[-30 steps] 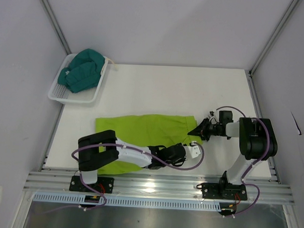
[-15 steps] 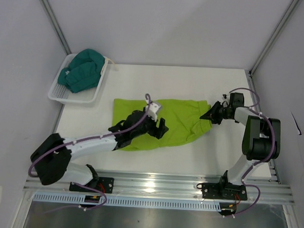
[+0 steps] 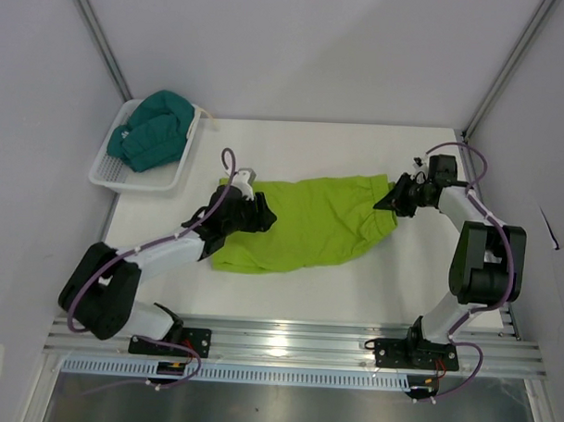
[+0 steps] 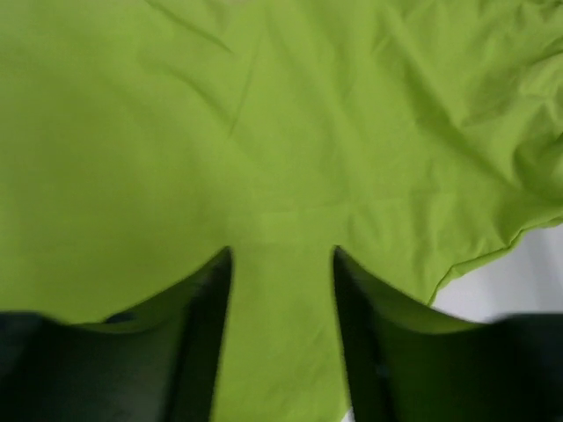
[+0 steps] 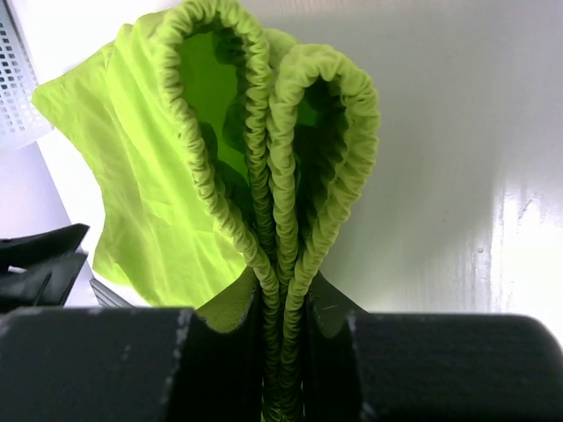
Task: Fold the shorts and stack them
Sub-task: Fold the shorts
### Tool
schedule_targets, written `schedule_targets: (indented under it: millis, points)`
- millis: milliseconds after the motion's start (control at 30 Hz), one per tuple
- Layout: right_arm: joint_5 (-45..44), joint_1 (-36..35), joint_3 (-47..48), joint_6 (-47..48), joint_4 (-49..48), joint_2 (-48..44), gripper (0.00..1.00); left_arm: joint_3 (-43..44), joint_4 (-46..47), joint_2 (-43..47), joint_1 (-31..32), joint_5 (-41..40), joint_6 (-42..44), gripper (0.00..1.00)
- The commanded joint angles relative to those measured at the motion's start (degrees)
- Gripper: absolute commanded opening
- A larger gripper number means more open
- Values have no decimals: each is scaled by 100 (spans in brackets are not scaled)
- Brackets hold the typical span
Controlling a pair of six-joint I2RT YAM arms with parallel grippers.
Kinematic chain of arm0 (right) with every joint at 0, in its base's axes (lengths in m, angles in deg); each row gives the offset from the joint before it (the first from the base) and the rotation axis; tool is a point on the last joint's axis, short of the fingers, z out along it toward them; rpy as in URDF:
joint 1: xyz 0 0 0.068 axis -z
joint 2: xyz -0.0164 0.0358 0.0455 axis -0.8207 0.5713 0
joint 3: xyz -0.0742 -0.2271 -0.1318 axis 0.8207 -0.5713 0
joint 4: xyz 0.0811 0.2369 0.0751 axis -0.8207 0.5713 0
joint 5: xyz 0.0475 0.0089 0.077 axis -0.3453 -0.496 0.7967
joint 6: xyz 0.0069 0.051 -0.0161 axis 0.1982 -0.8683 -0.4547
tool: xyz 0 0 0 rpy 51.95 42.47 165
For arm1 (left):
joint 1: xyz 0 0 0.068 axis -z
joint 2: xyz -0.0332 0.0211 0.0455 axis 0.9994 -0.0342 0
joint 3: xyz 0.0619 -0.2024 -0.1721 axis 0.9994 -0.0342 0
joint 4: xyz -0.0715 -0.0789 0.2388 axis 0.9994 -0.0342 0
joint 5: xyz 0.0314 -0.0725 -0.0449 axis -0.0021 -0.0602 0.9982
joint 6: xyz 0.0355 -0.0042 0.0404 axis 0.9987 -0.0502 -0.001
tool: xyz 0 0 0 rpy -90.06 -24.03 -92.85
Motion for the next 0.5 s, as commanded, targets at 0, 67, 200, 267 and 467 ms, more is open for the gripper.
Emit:
schedule_targets:
  millis: [0, 67, 200, 267, 467]
  points:
    - [79, -137, -15, -21, 26, -271, 0, 508, 809, -537, 26, 475, -504, 46]
    - [44, -190, -15, -38, 35, -279, 0, 831, 986, -933, 26, 545, -514, 21]
    - [18, -260, -24, -56, 9, -297, 0, 1439, 802, -1645, 26, 606, -488, 0]
    - [9, -269, -33, -56, 9, -314, 0, 1607, 890, -2030, 26, 694, -610, 0]
    - [26, -278, -33, -56, 35, -376, 0, 2029, 1127, -2726, 18, 660, -883, 0]
